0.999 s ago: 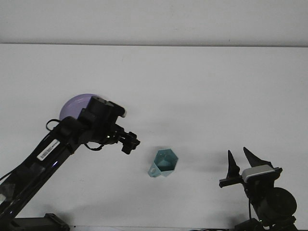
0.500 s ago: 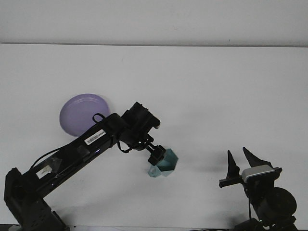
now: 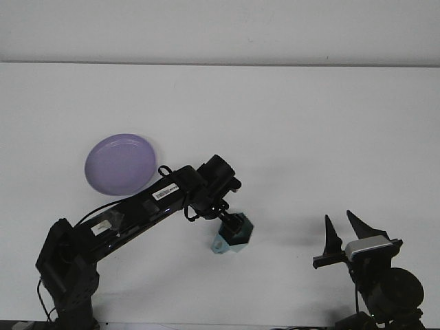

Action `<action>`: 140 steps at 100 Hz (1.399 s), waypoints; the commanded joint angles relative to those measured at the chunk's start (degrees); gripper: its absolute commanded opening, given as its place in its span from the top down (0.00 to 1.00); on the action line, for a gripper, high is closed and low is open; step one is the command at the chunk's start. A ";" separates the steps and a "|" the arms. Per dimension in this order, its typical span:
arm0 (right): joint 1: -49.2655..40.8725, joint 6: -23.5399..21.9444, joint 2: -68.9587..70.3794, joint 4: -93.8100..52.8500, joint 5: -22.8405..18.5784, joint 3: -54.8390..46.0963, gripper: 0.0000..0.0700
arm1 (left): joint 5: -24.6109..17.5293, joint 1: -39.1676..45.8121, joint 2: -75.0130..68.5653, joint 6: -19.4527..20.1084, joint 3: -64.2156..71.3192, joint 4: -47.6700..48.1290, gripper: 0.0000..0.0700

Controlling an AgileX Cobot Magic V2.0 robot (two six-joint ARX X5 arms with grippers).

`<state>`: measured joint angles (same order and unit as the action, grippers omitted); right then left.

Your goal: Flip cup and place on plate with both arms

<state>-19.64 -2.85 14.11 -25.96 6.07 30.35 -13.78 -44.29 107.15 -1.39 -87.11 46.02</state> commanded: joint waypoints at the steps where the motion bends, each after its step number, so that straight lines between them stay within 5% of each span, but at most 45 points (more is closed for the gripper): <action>1: -0.11 -0.61 0.22 0.42 0.02 0.04 0.53 | 0.07 -0.92 1.53 0.33 -1.25 0.00 0.23; 10: -0.11 -0.61 0.22 0.42 0.02 0.04 0.53 | 0.07 -1.27 1.55 0.57 -1.25 -0.48 0.39; 25: -0.11 -0.61 0.22 0.42 0.04 0.04 0.53 | 0.07 -1.49 1.55 0.96 -1.25 -1.09 1.00; 83: -0.11 -0.61 0.22 0.33 0.02 0.04 0.53 | 3.50 4.24 0.68 2.69 -10.10 8.37 0.98; 140: -0.11 -0.61 0.22 0.31 0.02 0.04 0.53 | 8.70 33.07 0.46 7.39 -25.88 22.64 0.98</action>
<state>-19.64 -2.85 14.11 -26.06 6.07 30.35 -5.65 -13.69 107.15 4.99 -111.59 67.75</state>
